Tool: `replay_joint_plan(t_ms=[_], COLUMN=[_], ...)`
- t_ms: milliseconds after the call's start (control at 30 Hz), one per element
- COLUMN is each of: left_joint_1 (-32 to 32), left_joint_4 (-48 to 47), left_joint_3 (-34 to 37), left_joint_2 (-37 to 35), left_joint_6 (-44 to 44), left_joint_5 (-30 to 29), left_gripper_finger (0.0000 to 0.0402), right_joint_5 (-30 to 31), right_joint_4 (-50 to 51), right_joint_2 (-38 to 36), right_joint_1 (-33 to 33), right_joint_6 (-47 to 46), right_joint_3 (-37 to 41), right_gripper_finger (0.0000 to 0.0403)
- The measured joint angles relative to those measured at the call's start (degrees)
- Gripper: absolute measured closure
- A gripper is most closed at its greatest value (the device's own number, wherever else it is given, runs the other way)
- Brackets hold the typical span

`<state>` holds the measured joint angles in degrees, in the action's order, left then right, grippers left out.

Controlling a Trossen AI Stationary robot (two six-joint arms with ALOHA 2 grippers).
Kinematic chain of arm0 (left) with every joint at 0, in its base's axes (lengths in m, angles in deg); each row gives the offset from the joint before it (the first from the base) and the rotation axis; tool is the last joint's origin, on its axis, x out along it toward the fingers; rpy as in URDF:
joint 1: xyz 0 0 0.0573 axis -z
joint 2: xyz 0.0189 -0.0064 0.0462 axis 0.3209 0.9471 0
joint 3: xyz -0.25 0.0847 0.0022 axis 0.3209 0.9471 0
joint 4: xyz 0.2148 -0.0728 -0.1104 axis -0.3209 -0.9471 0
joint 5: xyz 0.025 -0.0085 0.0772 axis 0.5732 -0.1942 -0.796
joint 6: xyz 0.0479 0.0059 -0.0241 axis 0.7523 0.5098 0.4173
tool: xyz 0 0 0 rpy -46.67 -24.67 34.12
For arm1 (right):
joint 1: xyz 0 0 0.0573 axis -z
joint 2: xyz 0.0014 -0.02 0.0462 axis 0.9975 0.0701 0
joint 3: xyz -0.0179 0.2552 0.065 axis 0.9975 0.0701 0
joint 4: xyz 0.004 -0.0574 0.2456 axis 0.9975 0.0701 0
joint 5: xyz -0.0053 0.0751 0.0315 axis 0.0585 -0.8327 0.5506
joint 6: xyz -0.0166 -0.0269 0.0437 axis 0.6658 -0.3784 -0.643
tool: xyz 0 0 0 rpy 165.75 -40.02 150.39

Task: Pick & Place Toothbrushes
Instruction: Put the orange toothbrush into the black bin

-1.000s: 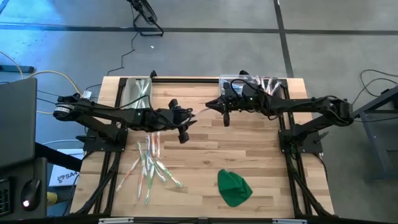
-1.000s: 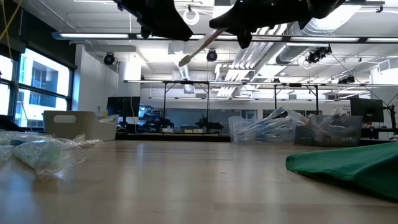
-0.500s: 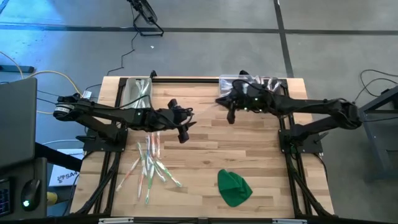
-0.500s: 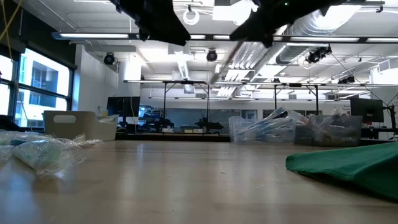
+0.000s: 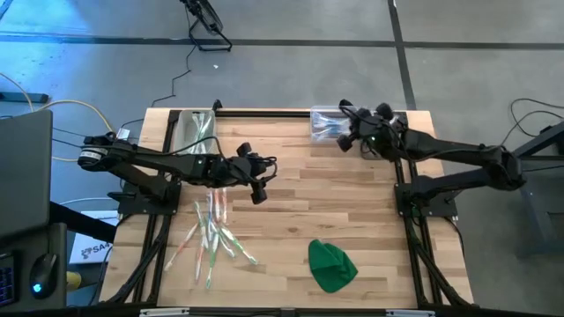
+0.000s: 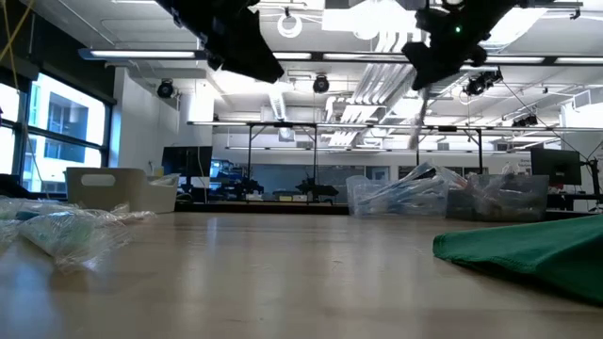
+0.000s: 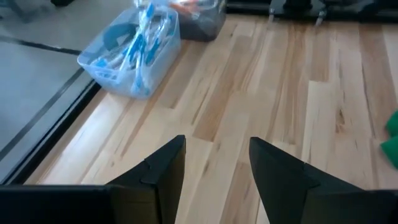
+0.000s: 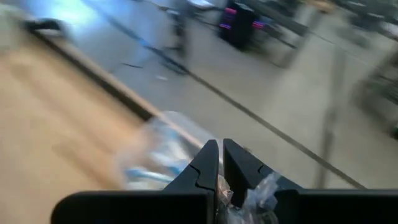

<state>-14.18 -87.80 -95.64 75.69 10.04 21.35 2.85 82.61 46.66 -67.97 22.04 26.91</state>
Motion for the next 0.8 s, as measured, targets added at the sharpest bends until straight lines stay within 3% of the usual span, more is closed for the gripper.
replay_joint_plan(t_ms=[167, 567, 800], left_joint_1=[0.0, -0.02, -0.02], left_joint_4=[-0.37, 0.33, -0.02], left_joint_3=[0.04, 0.02, 0.02], left_joint_2=[0.94, 2.8, 2.8], left_joint_6=[0.0, -0.04, -0.02], left_joint_5=[-0.02, -0.02, -0.02], left_gripper_finger=[0.0229, 0.0229, 0.0229], right_joint_5=[5.62, 5.61, 5.46], right_joint_4=[2.0, 4.42, 4.98], right_joint_2=[1.17, 6.6, 9.55], right_joint_1=[5.18, 19.29, 23.45], right_joint_6=[-4.36, -7.62, -7.62], right_joint_3=[-0.01, 0.0, 0.0], right_gripper_finger=[0.0397, 0.0397, 0.0397])
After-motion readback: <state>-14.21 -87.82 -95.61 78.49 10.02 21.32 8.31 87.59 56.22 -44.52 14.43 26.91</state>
